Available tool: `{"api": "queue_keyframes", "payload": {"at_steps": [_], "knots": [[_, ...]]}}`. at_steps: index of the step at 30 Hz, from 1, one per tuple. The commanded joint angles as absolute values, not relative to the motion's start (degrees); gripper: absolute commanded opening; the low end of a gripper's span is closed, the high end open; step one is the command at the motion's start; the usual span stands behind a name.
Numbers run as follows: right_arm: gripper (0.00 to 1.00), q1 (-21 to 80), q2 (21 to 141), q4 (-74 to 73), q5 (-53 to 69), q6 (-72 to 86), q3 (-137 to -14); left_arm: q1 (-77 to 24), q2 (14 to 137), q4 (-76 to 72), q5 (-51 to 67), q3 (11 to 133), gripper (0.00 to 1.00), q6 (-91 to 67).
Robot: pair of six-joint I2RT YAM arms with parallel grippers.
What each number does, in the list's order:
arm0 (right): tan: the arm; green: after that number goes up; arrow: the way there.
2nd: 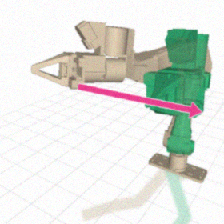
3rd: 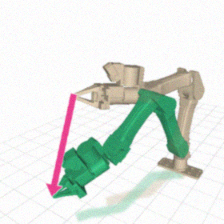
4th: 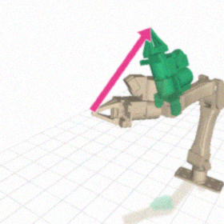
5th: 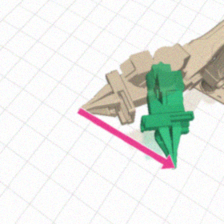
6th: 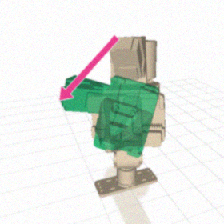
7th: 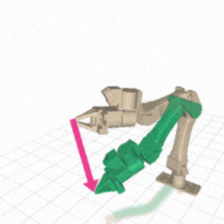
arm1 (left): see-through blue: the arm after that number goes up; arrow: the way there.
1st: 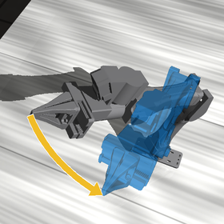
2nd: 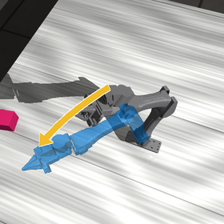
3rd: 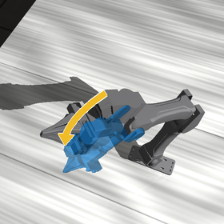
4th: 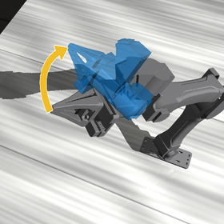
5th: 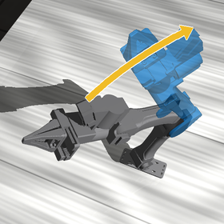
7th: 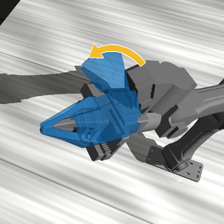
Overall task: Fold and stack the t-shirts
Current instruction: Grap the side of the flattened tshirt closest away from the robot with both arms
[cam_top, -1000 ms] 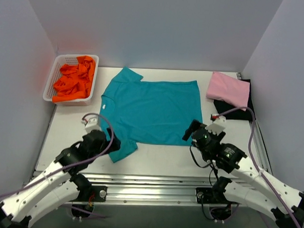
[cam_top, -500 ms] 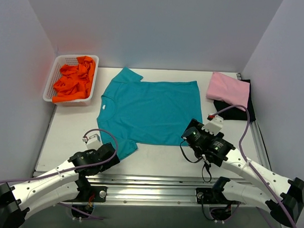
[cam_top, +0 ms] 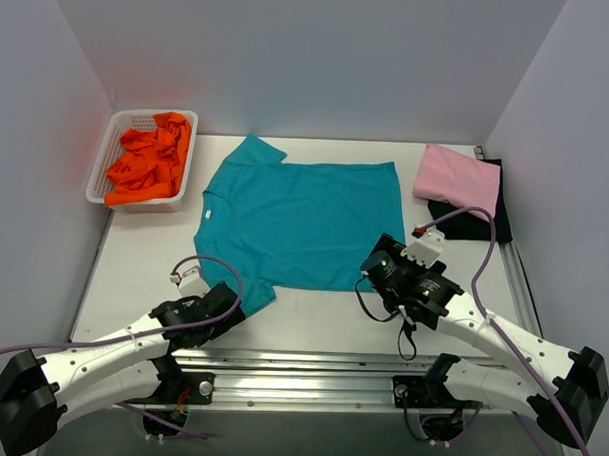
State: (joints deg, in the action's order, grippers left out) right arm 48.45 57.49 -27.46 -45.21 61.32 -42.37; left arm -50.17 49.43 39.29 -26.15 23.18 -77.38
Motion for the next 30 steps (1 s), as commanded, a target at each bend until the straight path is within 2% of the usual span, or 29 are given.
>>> {"api": "queue_keyframes", "payload": {"at_steps": [1,4,6,8,9,11,12,13,15,16,18,22,26,30], "knots": [[1.00,48.3,58.4,-27.2,-48.8,61.6,-43.1,-50.4,52.2,35.0,-27.3,23.3,0.89,-78.5],[1.00,48.2,58.3,-27.1,-49.0,61.9,-42.6,-50.4,54.6,32.7,-27.4,22.9,0.87,-78.6],[1.00,48.0,58.0,-27.2,-49.3,62.1,-42.5,-50.4,55.6,31.3,-27.4,22.8,0.80,-78.7],[1.00,47.9,57.7,-27.7,-49.5,62.3,-42.5,-50.4,56.8,30.5,-27.4,22.7,0.68,-78.9],[1.00,47.9,57.5,-27.9,-49.7,62.4,-42.5,-50.4,56.9,30.2,-27.5,22.7,0.54,-78.9],[1.00,47.7,57.2,-28.5,-50.0,62.8,-42.5,-50.4,57.4,29.5,-27.4,22.2,0.44,-78.8],[1.00,47.8,56.9,-28.9,-50.2,62.9,-42.5,-50.4,57.4,29.5,-27.4,22.3,0.28,-78.8],[1.00,47.7,56.8,-29.2,-50.2,63.2,-42.4,-50.4,57.3,30.1,-27.5,22.4,0.21,-78.9],[1.00,47.8,56.4,-29.6,-50.5,64.0,-42.0,-50.4,57.0,30.4,-27.9,22.5,0.08,-78.9],[1.00,47.6,56.3,-29.9,-50.7,64.4,-41.9,-50.4,56.3,31.5,-28.2,22.7,0.05,-79.0],[1.00,46.9,57.0,-26.7,-47.4,63.9,-40.3,-50.4,54.3,32.3,-29.3,23.1,0.02,-78.6],[0.98,37.5,61.9,-15.5,-29.8,58.8,-33.2,-50.4,52.1,34.6,-31.6,24.8,0.02,-77.2],[0.96,37.1,70.7,-23.7,-34.1,67.3,-35.6,-50.3,52.6,34.9,-32.8,25.8,0.02,-76.2],[0.94,35.8,71.5,-23.7,-33.3,68.4,-36.0,-50.2,52.9,32.9,-33.0,25.3,0.02,-74.6]]}}
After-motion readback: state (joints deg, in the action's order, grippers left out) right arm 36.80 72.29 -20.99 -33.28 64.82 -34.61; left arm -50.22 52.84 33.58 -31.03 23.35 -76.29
